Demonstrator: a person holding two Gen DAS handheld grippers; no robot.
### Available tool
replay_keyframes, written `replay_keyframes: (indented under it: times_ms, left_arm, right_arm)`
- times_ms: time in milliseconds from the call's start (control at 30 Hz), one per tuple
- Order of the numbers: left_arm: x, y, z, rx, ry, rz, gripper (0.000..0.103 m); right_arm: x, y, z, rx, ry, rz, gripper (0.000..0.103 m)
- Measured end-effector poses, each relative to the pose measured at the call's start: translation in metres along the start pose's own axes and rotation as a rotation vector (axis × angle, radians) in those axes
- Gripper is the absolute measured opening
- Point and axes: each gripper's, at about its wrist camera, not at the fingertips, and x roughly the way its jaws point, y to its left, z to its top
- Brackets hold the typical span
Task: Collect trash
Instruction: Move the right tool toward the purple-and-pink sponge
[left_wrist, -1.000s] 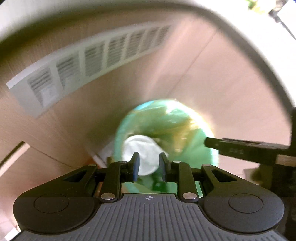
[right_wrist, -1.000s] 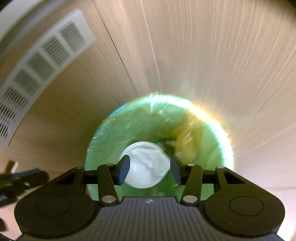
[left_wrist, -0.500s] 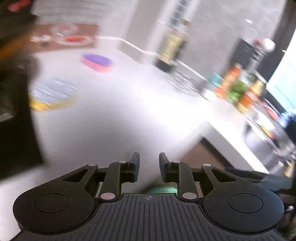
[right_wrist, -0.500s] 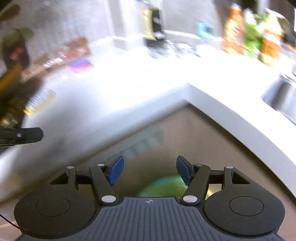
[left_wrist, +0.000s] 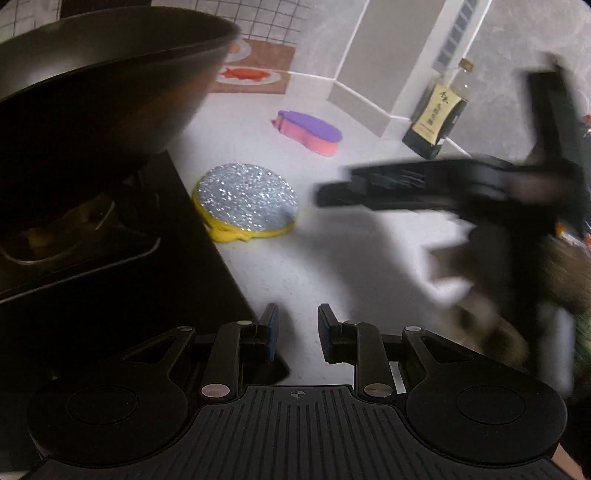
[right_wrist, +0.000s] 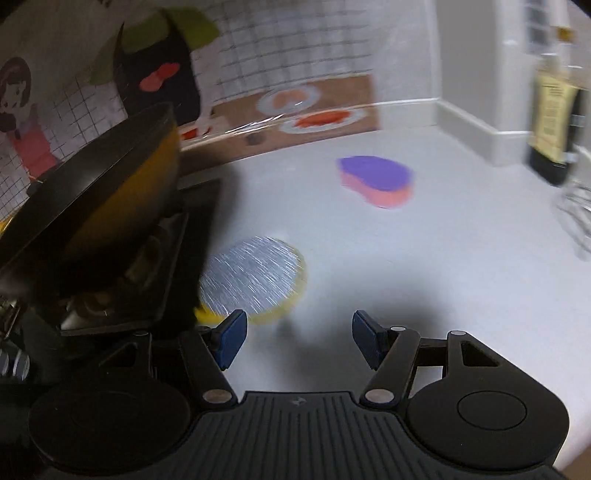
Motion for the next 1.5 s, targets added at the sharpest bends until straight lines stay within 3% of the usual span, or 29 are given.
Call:
replay_keyframes:
  times_ms: [133, 267, 367, 500, 567, 767, 1033, 1333, 1500]
  left_arm:
    - [-0.001, 0.016, 0.007, 0.001, -0.001, -0.046, 0.026]
    - [0.002, 0.028, 0.009, -0.016, 0.007, -0.057, 0.026]
    - [0.003, 0.031, 0.009, -0.042, 0.005, -0.059, 0.026]
    - [0.003, 0.027, 0.009, -0.066, -0.004, -0.045, 0.026]
    - [0.004, 0.021, 0.008, -0.076, -0.013, -0.039, 0.026]
    - [0.003, -0.002, 0.007, -0.083, -0.021, -0.049, 0.026]
    - [0.010, -0.024, 0.008, -0.055, -0.021, -0.059, 0.026]
    - [0.043, -0.067, 0.012, 0.088, 0.030, -0.165, 0.026]
    - [0.064, -0.091, 0.013, 0.177, 0.061, -0.195, 0.026]
  right_arm:
    - [0.057, 0.019, 0.023, -0.048, 0.036, -0.047, 0.064]
    - [0.092, 0.028, 0.024, -0.051, 0.079, -0.072, 0.061]
    - [0.095, 0.032, 0.020, -0.036, 0.072, -0.050, 0.043]
    - [0.085, 0.039, 0.016, -0.119, 0.066, -0.101, 0.014]
    - [0.078, 0.032, 0.012, -0.111, 0.076, -0.073, 0.004]
    - [0.051, 0.004, -0.006, -0.065, 0.097, -0.030, 0.003]
    - [-0.002, -0.032, -0.022, -0.067, 0.081, -0.083, 0.002]
    - [-0.028, -0.064, -0.047, -0.063, 0.139, -0.173, 0.002]
    - [-0.030, -0.065, -0.044, -0.090, 0.163, -0.155, 0.006]
